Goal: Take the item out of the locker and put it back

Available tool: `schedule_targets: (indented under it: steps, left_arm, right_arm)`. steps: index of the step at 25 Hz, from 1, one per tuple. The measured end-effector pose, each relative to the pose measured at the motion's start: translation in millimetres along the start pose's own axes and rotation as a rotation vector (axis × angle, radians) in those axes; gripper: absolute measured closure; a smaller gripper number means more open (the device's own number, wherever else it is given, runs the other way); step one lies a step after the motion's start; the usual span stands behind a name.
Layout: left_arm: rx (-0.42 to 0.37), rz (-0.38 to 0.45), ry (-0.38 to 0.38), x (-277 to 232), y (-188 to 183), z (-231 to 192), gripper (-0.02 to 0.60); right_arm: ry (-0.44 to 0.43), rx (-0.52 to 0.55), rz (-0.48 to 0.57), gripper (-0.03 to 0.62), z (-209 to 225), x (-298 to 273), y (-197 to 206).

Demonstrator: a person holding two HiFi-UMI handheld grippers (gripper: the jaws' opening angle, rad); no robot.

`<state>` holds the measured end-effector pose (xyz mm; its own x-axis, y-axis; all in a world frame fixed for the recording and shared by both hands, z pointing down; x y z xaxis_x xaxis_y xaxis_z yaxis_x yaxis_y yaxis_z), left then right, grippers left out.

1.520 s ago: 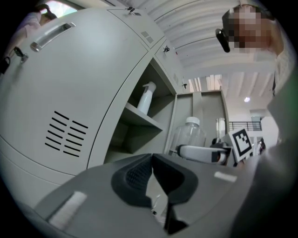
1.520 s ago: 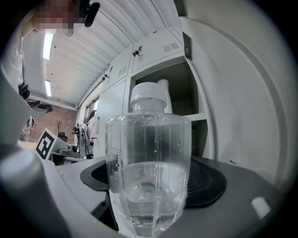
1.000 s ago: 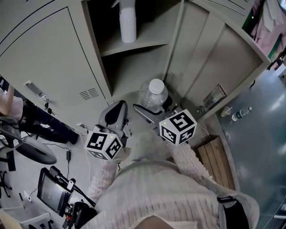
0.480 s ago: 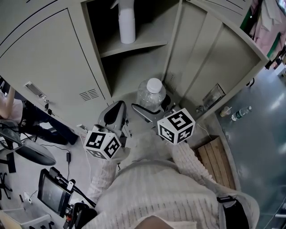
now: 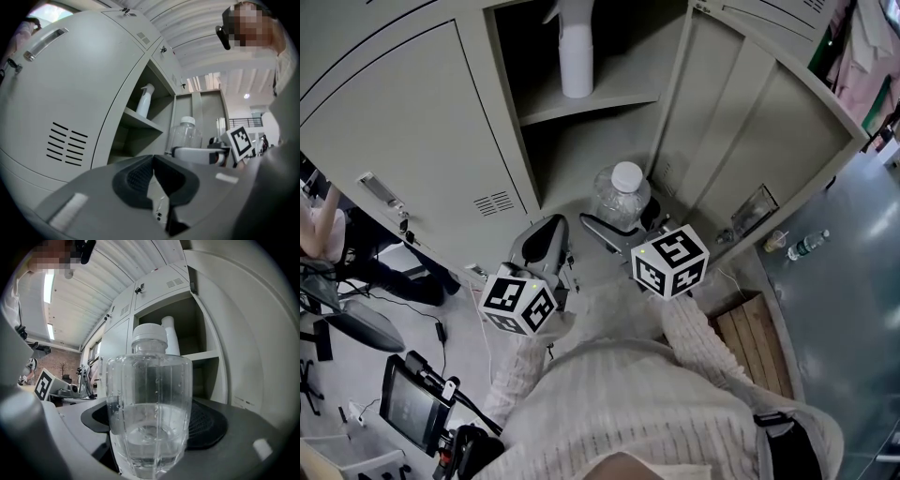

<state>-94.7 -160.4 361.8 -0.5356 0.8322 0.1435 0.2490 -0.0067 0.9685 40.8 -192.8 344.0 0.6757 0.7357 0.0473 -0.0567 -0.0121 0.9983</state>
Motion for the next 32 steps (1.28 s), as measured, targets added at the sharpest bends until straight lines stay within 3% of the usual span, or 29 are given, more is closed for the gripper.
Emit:
schedule_targets:
  steps: [17, 32]
  left_arm:
    - [-0.008, -0.024, 0.007, -17.3, 1.8, -17.6, 0.574]
    - [0.002, -0.016, -0.039, -24.0, 3.9, -36.7, 0.574]
  right_arm:
    - [-0.023, 0.008, -0.058, 0.145, 27.6, -68.9, 11.6]
    - [-0.042, 0.027, -0.092, 0.145, 36.2, -115.0, 24.5]
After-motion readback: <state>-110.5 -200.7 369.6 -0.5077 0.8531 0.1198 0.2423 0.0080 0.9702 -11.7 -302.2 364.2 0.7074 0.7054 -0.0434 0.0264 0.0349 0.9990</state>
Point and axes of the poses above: the fingertips, and each gripper's own axes: x backward along the fingers, z to its right, y out of its underside, the point moved 5 cm from there along x, backward along the fingers, and after that the axes turned 6 degrees about z, right-handed, at the moved point
